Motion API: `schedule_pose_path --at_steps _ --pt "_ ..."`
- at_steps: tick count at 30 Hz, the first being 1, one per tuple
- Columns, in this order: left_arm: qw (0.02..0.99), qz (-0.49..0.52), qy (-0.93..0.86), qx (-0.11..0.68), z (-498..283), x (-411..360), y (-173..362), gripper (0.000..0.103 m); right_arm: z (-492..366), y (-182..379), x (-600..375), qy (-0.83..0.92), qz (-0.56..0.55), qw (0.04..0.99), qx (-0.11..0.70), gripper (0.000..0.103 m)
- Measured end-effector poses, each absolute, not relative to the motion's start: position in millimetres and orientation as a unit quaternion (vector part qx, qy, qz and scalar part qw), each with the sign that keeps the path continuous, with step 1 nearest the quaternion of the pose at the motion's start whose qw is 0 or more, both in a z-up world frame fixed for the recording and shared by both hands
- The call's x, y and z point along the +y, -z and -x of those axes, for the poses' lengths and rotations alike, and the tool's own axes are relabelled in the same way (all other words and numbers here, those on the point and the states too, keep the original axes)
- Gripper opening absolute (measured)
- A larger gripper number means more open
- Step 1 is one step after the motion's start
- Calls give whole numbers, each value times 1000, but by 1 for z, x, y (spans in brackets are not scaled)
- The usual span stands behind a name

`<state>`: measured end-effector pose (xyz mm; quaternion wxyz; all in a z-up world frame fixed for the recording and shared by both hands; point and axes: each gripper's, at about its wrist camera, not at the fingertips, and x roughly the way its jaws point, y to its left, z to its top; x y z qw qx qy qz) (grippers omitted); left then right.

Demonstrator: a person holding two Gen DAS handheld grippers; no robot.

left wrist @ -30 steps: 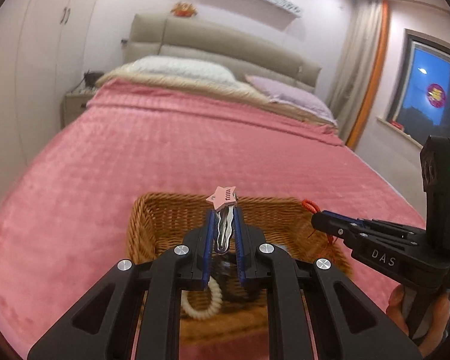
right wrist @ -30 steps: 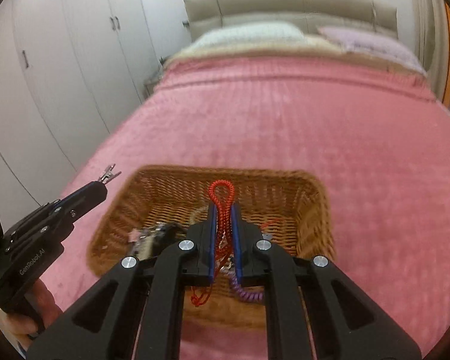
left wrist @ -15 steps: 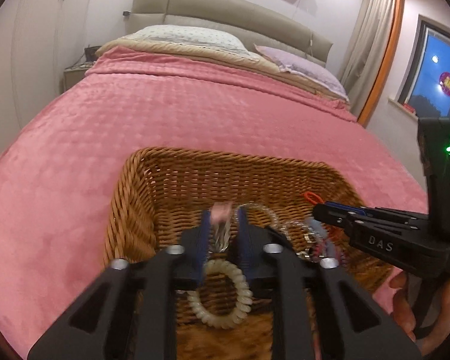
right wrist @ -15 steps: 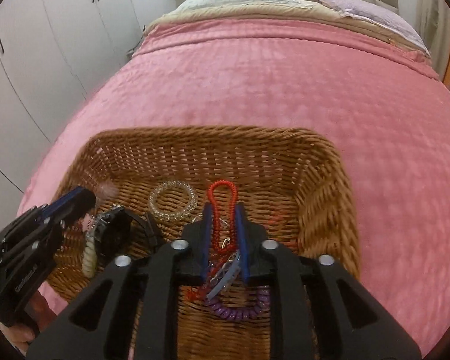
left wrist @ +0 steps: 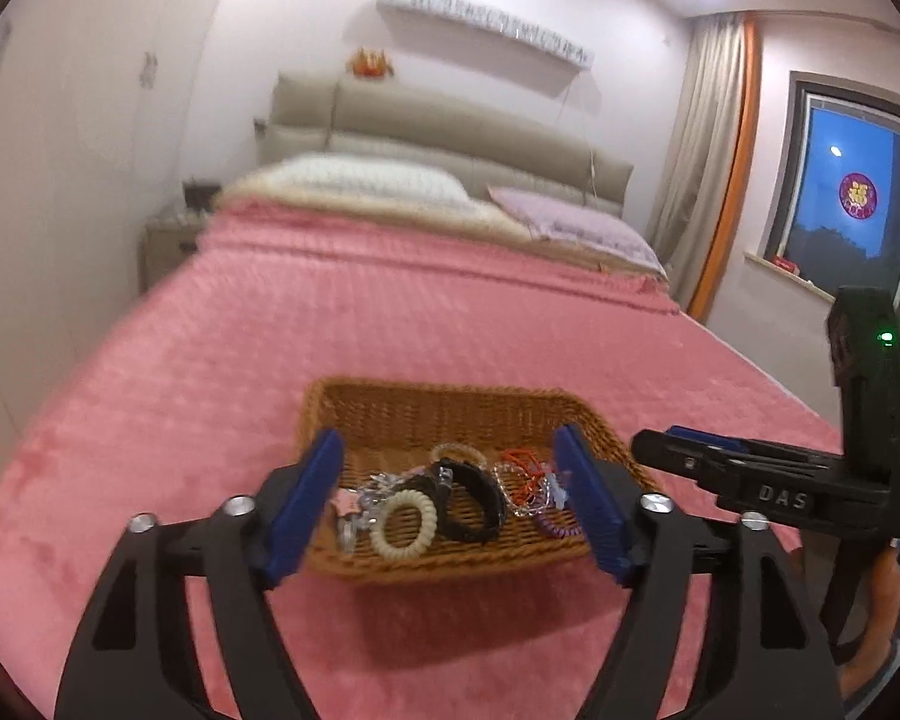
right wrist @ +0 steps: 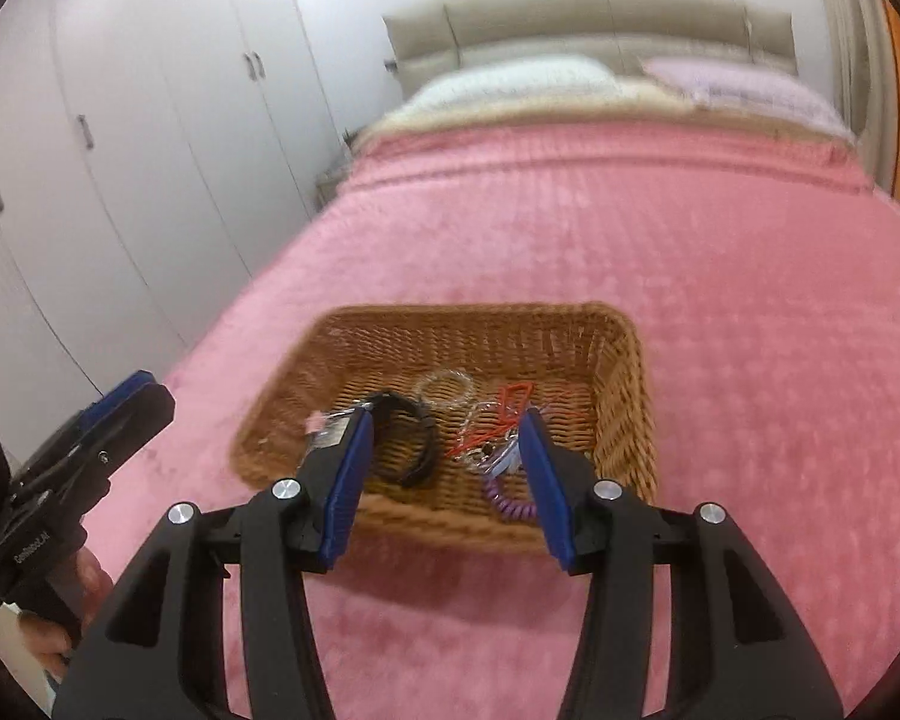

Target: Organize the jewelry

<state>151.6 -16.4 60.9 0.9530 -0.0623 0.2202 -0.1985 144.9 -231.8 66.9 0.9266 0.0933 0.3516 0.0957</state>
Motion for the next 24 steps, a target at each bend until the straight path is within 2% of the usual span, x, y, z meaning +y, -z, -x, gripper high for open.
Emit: schedule_pose_path --at_steps 2,5,11,24 --pt "961 54 186 198 -126 -14 -67 86 -116 -77 -227 -91 -82 939 322 58" --pt "966 47 182 178 -91 -12 -73 91 -80 -84 -219 -78 -69 952 286 59" --pt "982 19 146 114 -34 -14 -68 95 -22 -83 -217 -62 -54 971 225 71" --pt "996 1 64 64 2 -24 -21 95 24 -31 -237 -39 -67 984 162 72"
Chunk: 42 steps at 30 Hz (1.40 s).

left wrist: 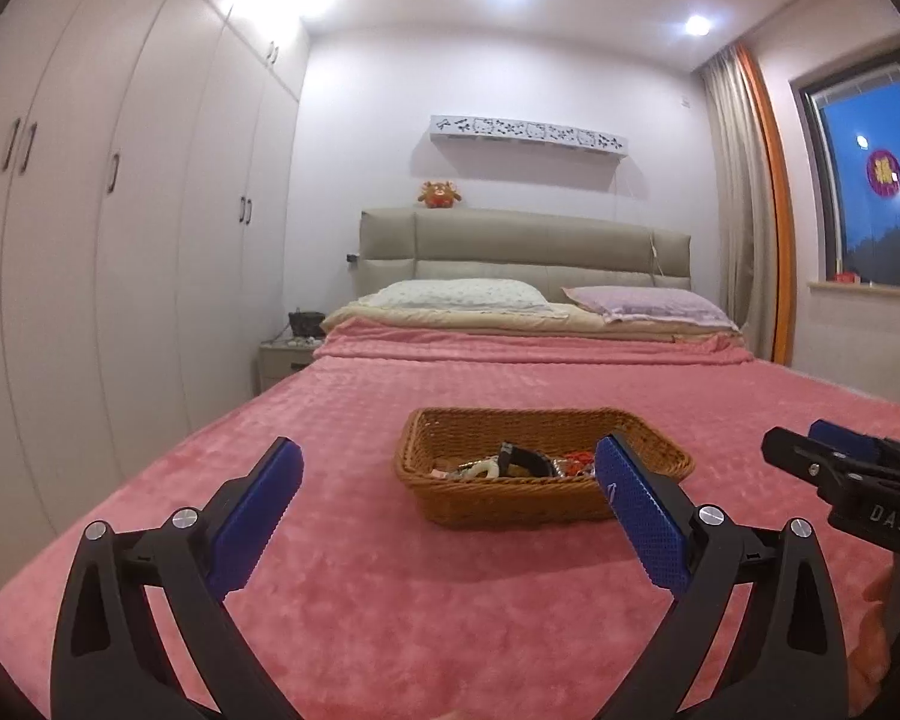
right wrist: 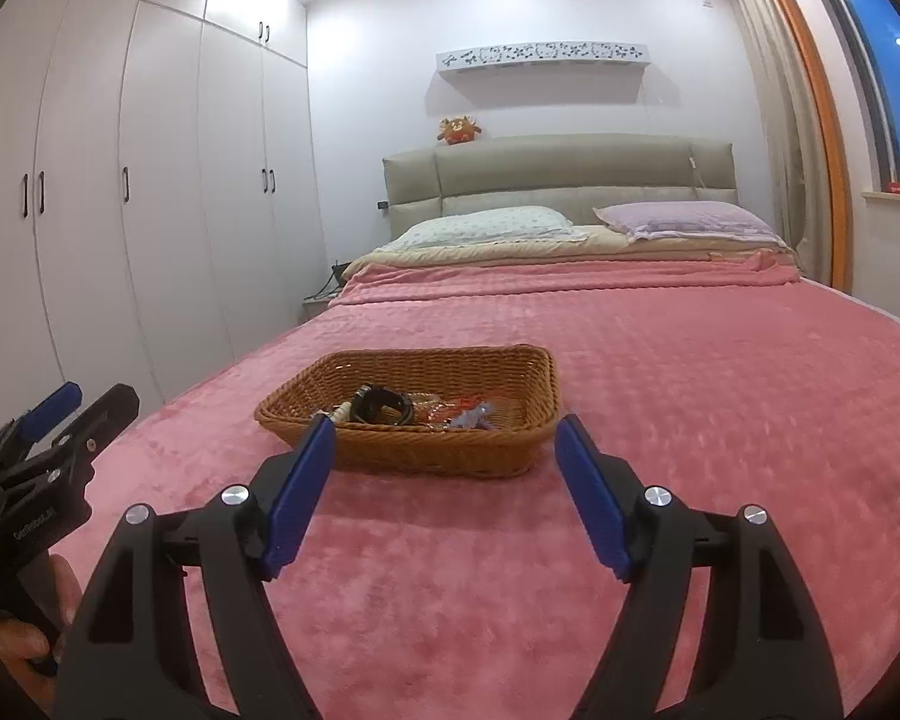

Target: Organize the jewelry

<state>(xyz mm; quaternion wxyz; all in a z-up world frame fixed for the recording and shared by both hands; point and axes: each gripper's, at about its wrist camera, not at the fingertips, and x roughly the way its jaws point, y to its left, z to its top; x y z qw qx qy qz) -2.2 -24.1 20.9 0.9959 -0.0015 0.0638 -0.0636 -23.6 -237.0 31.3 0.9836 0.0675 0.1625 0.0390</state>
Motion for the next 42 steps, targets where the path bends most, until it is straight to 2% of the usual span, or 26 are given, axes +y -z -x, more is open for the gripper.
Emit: schedule_pose_path --at_steps 3,16,42 --pt "996 0 60 59 4 -27 -16 95 26 -26 -235 -32 -56 985 159 72" --pt "990 37 56 128 -20 -16 14 95 17 -9 -238 -33 -66 981 182 74" --pt "989 38 52 137 -22 -16 18 95 29 -12 -229 -17 -45 987 156 75"
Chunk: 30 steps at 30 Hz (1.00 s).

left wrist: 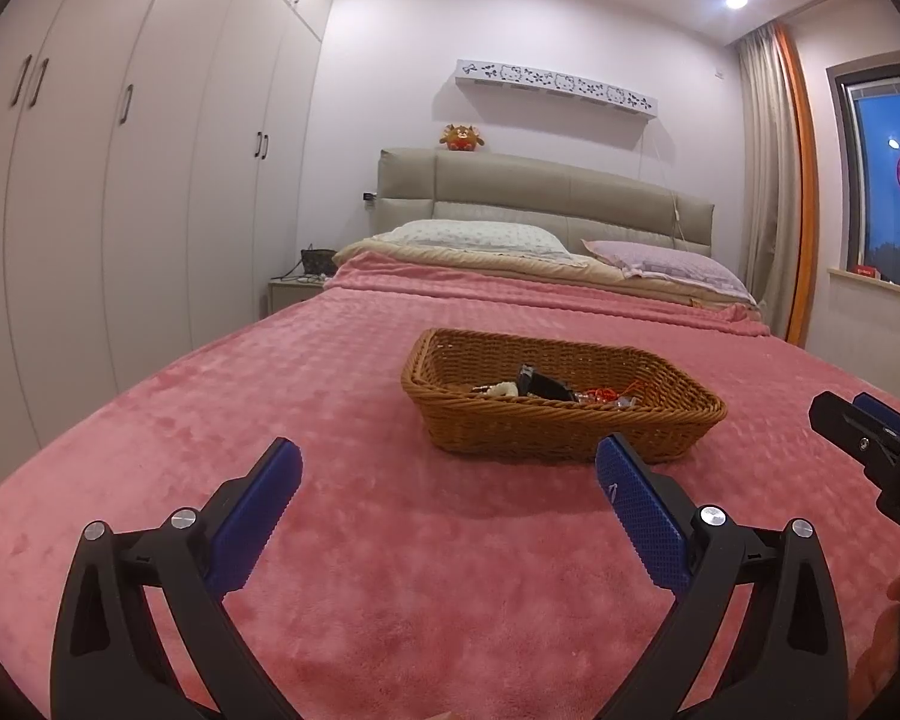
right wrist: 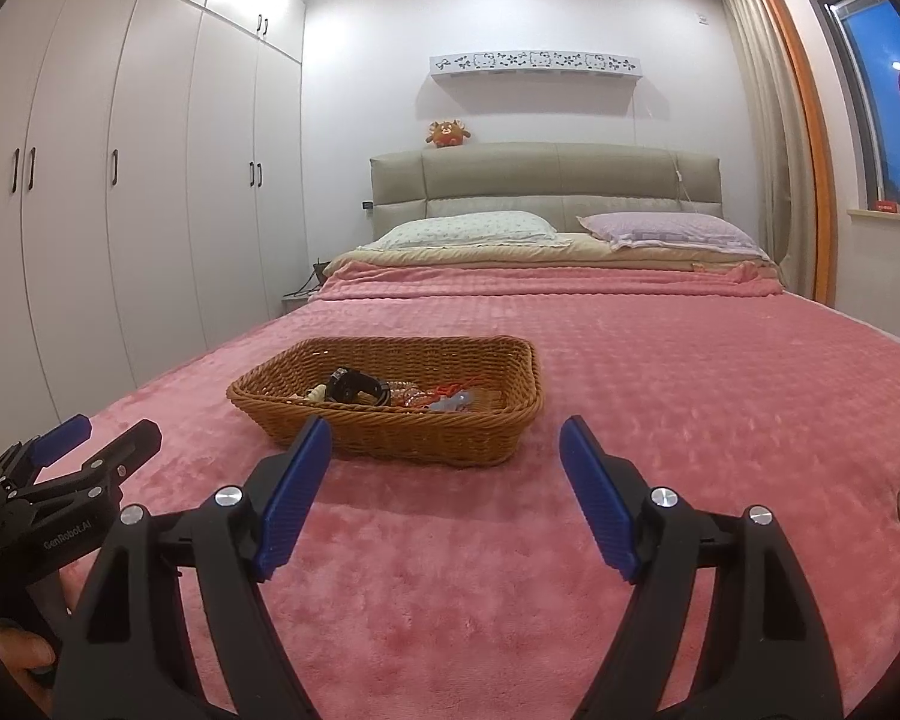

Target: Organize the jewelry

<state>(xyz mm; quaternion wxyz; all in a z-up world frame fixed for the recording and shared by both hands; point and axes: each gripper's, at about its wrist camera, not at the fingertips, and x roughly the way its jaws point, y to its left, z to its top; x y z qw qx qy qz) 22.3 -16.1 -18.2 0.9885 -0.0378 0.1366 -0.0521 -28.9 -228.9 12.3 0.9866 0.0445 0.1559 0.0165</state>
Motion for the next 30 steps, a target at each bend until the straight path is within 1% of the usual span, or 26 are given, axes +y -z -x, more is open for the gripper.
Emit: schedule_pose_path --at_steps 16,23,30 --pt "988 38 54 142 -24 -16 20 95 29 -13 -233 -11 -55 986 155 75" --pt "987 38 55 144 -25 -17 20 95 28 -12 -232 -11 -54 986 156 78" --pt "987 41 54 146 -26 -15 20 95 26 -10 -233 -11 -59 986 156 79"
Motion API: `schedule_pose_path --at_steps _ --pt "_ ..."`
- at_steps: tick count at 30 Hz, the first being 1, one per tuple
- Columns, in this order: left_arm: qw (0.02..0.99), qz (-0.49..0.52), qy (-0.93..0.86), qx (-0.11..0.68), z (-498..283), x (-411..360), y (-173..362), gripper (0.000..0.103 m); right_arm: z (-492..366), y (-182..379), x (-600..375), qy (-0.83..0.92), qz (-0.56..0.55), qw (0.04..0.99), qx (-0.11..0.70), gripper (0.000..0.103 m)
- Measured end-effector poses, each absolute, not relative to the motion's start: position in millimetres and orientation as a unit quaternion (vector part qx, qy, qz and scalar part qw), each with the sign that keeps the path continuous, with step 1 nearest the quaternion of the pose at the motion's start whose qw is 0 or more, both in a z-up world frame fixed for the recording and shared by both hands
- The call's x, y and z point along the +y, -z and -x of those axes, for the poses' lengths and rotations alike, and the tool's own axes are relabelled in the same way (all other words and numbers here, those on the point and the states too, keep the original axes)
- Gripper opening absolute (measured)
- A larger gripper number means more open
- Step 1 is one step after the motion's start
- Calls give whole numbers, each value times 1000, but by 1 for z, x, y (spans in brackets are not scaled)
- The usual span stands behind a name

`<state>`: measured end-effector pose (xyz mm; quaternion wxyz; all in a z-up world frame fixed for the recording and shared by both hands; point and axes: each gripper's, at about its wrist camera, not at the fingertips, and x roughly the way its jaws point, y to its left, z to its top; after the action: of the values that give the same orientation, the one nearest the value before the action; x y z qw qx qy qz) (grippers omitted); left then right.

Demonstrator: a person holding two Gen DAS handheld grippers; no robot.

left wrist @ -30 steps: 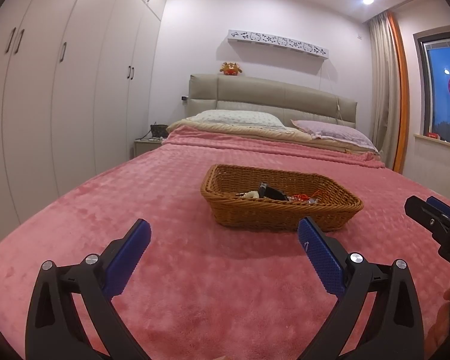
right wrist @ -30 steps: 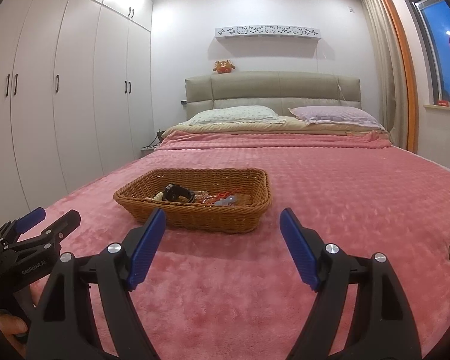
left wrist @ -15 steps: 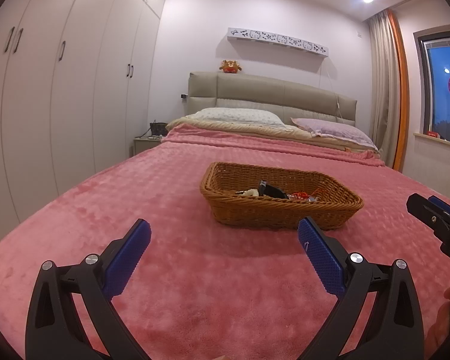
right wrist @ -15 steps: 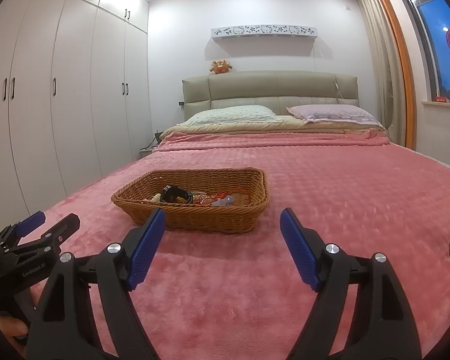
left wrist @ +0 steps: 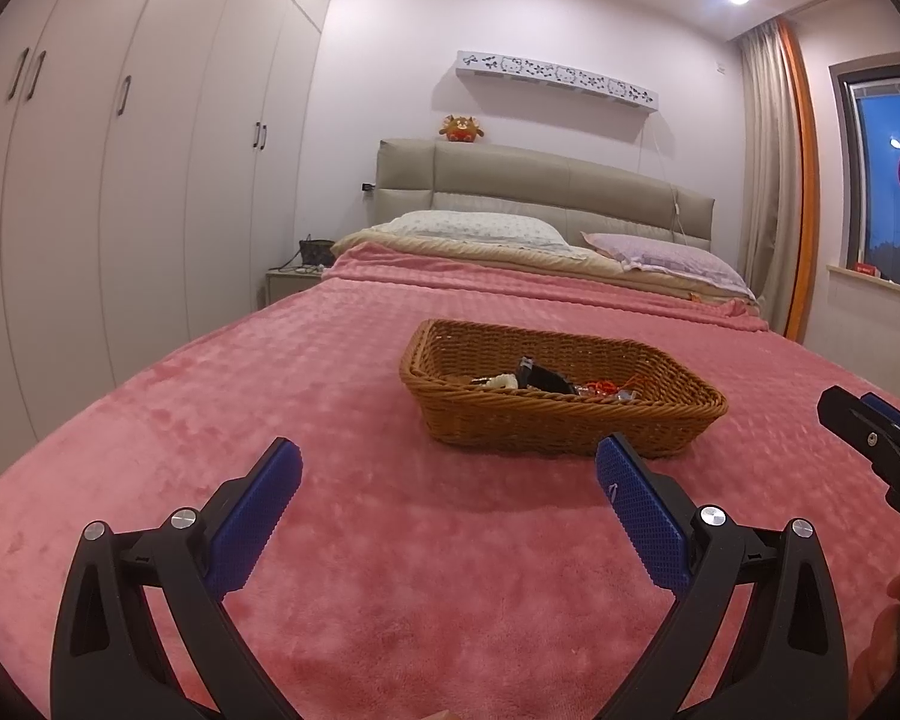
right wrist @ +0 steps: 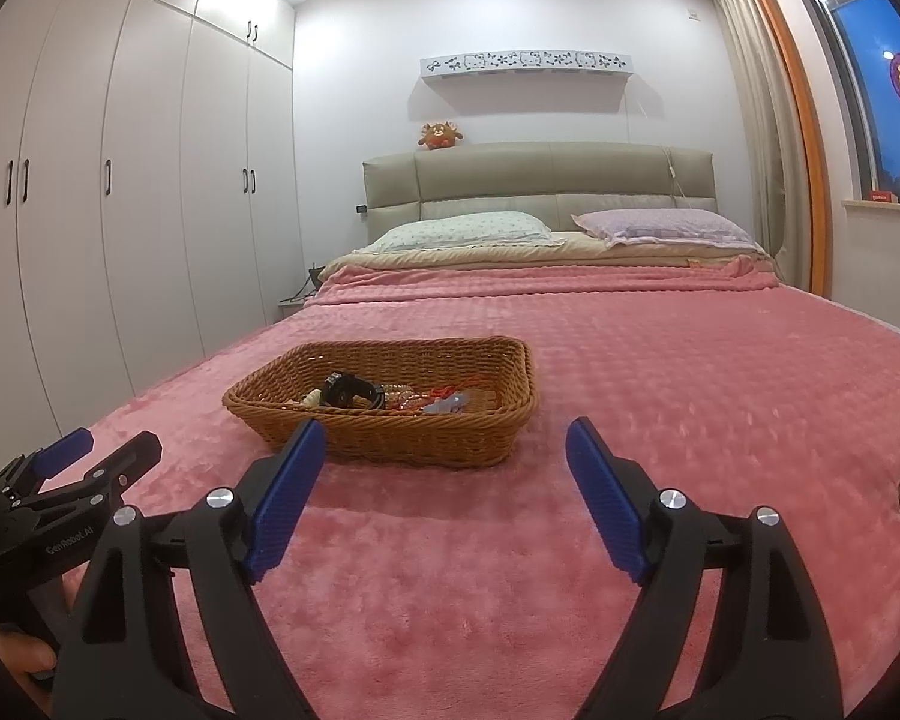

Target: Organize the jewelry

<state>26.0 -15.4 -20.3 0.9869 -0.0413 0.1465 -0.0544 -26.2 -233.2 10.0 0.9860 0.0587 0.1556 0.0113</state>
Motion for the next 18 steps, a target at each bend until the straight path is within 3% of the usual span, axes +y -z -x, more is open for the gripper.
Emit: schedule_pose_path --at_steps 18 --pt "986 41 55 150 -27 -15 22 95 28 -10 -227 -14 -45 987 155 79"
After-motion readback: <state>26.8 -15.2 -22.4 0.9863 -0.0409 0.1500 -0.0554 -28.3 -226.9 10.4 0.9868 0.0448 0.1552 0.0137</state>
